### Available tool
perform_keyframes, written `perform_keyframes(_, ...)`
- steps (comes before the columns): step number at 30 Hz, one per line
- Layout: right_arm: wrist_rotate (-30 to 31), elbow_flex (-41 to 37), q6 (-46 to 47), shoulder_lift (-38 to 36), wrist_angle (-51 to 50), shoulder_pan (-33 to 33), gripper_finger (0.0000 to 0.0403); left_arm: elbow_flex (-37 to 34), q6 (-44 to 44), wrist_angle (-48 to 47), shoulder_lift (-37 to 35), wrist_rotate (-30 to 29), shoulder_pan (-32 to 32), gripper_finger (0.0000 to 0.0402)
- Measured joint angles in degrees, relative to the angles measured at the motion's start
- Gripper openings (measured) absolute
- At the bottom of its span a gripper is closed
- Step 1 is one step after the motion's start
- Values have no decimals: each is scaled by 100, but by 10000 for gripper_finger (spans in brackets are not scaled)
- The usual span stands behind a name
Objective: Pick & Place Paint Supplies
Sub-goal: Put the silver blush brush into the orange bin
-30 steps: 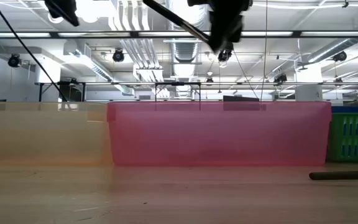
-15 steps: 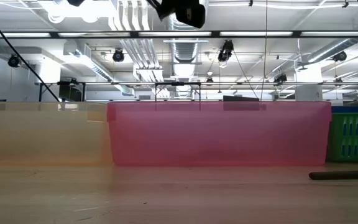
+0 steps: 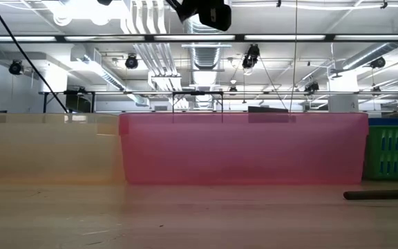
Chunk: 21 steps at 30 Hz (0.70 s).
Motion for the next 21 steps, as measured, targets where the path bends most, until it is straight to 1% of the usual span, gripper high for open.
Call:
perform_keyframes(7,23,-26,-20,0,-6,-7,8,12,-4,78,64,-125,11,160)
perform_keyframes(12,20,-31,-41,0,1,-7,8,12,-24,89,68,-181,27,105)
perform_keyframes(18,-18,-33,-64,0,-25,4,8,12,-22,65,68,-182,33,49)
perform_keyframes(21,-30,-33,-64,0,-28,2,8,12,-24,37,68,-199,39,45)
